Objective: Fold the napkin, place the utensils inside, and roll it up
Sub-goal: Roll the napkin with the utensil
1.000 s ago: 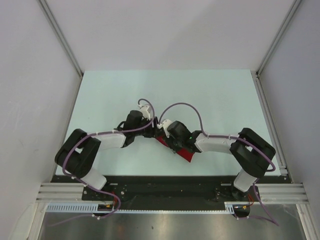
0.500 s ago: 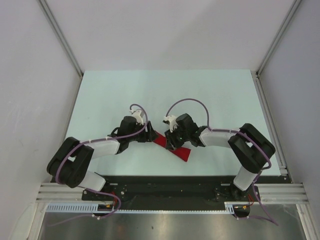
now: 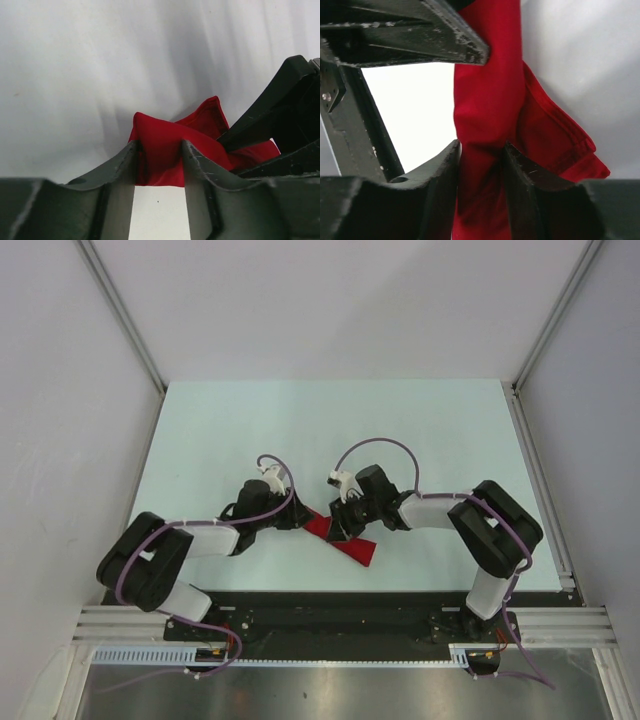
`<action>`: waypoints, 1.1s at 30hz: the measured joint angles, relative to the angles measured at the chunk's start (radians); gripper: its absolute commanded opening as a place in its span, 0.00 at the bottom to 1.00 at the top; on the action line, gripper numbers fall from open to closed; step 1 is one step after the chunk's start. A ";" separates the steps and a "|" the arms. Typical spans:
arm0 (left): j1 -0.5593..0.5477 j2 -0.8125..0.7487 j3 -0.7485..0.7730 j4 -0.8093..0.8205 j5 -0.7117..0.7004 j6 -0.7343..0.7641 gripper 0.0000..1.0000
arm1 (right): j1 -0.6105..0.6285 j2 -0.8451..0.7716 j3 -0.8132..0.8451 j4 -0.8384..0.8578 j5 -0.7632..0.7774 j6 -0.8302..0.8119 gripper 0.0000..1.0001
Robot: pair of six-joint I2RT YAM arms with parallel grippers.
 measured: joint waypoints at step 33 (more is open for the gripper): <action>0.000 0.075 0.026 0.052 0.099 -0.004 0.08 | 0.335 -0.214 0.064 -0.289 0.646 -0.195 0.72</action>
